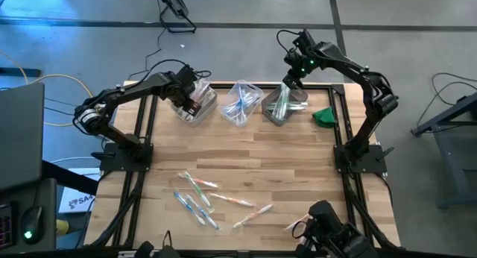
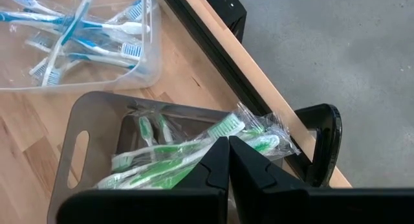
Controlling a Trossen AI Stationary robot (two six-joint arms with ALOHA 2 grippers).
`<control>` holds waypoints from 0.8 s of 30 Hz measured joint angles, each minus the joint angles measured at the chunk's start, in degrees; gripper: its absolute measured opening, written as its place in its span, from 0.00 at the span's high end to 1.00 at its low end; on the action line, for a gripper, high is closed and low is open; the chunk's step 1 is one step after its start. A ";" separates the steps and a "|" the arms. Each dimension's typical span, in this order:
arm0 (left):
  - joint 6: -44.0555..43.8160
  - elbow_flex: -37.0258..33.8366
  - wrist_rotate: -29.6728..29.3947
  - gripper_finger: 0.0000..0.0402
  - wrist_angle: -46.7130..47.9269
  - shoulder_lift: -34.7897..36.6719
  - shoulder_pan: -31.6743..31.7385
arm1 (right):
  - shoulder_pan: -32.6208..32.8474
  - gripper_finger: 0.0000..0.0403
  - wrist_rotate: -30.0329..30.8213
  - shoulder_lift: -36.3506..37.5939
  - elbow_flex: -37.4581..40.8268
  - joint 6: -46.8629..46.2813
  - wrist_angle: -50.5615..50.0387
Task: Pick & Place Toothbrushes
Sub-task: Put the orange toothbrush into the white bin, then put the green toothbrush into the black bin
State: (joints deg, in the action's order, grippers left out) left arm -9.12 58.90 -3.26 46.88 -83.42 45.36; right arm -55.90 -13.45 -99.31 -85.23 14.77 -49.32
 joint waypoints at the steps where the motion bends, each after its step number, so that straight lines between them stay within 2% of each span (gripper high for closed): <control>1: -0.18 -0.01 0.06 0.66 -0.07 0.00 0.00 | 0.00 1.00 0.00 0.00 0.00 0.02 0.00; 6: -0.18 -0.01 0.12 0.55 -0.30 0.00 0.00 | 0.00 1.00 0.00 0.00 0.00 0.04 0.00; 12: -0.18 0.54 0.16 0.55 0.83 0.00 0.00 | 0.00 1.00 0.00 0.00 0.00 0.06 -0.10; 16: 0.93 2.28 -0.21 0.63 1.54 0.93 -1.57 | 0.00 1.00 -0.07 0.00 0.00 0.06 -1.31; 24: 4.37 3.45 -0.74 0.87 1.36 8.22 -6.90 | 0.00 1.00 -0.77 0.00 0.00 1.25 -1.67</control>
State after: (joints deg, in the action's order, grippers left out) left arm -4.75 62.35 -3.99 48.24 -75.20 38.46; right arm -55.90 -14.22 -99.31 -85.23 16.02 -50.99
